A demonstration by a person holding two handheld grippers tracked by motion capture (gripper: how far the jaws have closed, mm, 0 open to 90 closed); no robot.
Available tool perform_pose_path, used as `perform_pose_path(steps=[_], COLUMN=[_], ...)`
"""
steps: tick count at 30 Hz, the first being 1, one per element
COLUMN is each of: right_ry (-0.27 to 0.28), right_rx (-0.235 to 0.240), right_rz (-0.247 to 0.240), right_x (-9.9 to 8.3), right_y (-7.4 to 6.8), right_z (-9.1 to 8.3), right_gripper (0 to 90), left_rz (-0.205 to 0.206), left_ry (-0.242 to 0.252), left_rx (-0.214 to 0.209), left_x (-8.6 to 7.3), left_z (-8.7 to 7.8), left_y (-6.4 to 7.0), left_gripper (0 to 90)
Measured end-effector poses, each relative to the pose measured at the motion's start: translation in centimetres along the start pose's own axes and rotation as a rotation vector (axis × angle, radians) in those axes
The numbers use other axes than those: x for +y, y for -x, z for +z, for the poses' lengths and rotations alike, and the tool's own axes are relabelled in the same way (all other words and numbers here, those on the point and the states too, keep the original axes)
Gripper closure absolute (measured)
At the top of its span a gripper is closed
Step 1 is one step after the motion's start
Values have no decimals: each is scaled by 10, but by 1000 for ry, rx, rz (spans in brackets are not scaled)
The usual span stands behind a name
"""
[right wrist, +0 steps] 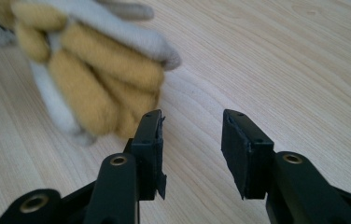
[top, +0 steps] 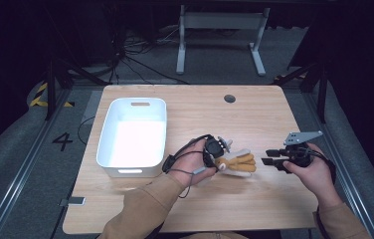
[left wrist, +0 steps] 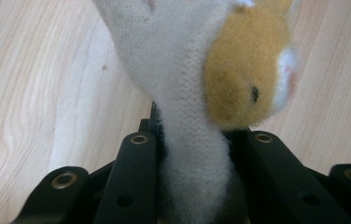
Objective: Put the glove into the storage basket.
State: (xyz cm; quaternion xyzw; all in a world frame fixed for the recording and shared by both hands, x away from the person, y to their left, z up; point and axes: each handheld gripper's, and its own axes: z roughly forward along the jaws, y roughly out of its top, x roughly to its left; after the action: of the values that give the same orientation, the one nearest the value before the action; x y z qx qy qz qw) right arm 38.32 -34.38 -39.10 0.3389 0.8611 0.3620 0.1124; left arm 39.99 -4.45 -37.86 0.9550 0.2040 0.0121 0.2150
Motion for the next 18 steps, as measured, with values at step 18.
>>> perform_pose_path(steps=[18], right_ry=[-20], right_rx=[34], right_rz=[-7], right_x=[10], right_y=[4], right_z=[13], right_gripper=[600], left_rz=[-156], left_ry=[62], left_rx=[40], left_x=[-20], left_z=[-57], left_y=[-23], left_gripper=[736])
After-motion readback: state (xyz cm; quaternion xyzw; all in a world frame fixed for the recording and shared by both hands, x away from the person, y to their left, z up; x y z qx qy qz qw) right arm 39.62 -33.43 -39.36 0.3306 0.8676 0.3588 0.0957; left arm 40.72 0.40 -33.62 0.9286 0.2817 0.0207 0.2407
